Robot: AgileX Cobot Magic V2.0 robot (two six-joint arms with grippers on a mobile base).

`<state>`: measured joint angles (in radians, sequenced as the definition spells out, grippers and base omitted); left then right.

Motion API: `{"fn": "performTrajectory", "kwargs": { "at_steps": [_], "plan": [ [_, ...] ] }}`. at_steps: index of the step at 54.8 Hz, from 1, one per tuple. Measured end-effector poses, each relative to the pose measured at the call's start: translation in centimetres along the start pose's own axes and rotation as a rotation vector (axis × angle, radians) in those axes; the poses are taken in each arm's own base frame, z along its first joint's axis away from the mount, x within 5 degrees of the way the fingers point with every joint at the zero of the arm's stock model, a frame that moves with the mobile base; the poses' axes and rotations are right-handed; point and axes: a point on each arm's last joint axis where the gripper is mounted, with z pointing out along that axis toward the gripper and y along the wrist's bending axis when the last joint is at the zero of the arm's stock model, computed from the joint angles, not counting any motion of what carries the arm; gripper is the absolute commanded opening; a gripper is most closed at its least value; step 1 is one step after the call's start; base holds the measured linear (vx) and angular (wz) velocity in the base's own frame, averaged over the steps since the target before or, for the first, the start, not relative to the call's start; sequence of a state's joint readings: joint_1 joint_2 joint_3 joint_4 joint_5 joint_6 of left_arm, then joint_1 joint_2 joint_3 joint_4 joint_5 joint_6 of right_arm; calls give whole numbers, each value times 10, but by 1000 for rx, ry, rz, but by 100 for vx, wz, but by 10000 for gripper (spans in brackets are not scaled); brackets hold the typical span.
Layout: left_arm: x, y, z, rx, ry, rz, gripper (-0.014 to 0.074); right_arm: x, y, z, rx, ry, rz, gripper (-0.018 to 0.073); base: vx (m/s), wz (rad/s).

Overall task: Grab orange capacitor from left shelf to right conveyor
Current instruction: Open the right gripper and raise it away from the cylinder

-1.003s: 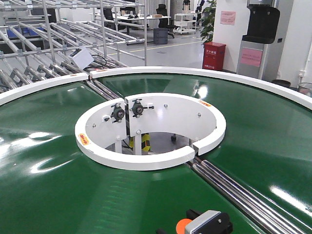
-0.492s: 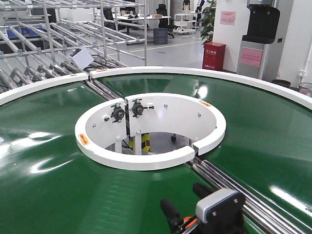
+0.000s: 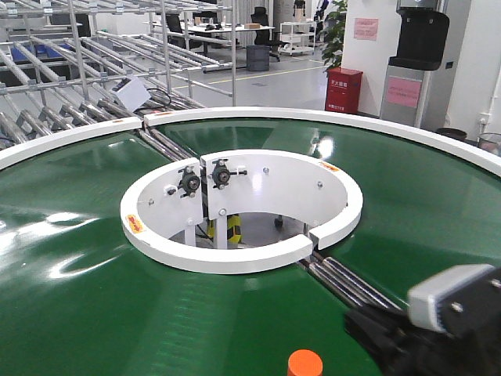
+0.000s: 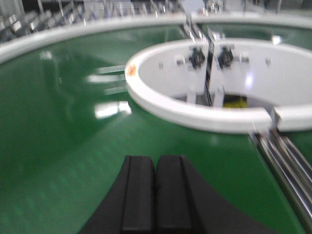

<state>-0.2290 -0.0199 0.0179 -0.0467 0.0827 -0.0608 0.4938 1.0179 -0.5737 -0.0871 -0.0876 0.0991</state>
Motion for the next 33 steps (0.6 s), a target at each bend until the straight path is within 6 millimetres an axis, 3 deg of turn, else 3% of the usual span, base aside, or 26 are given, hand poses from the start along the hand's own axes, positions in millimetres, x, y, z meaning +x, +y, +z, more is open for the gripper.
{"fn": "performTrajectory", "kwargs": {
  "at_steps": [13, 23, 33],
  "plan": [
    [0, 0, 0, 0, 0, 0, -6, 0, -2, -53, 31, 109, 0, -12, 0, 0],
    [0, 0, 0, 0, 0, 0, -6, -2, -3, -70, 37, 97, 2, -12, 0, 0],
    [0, 0, 0, 0, 0, 0, -6, -2, -3, -72, 37, 91, 3, -12, 0, 0]
  ]
}}
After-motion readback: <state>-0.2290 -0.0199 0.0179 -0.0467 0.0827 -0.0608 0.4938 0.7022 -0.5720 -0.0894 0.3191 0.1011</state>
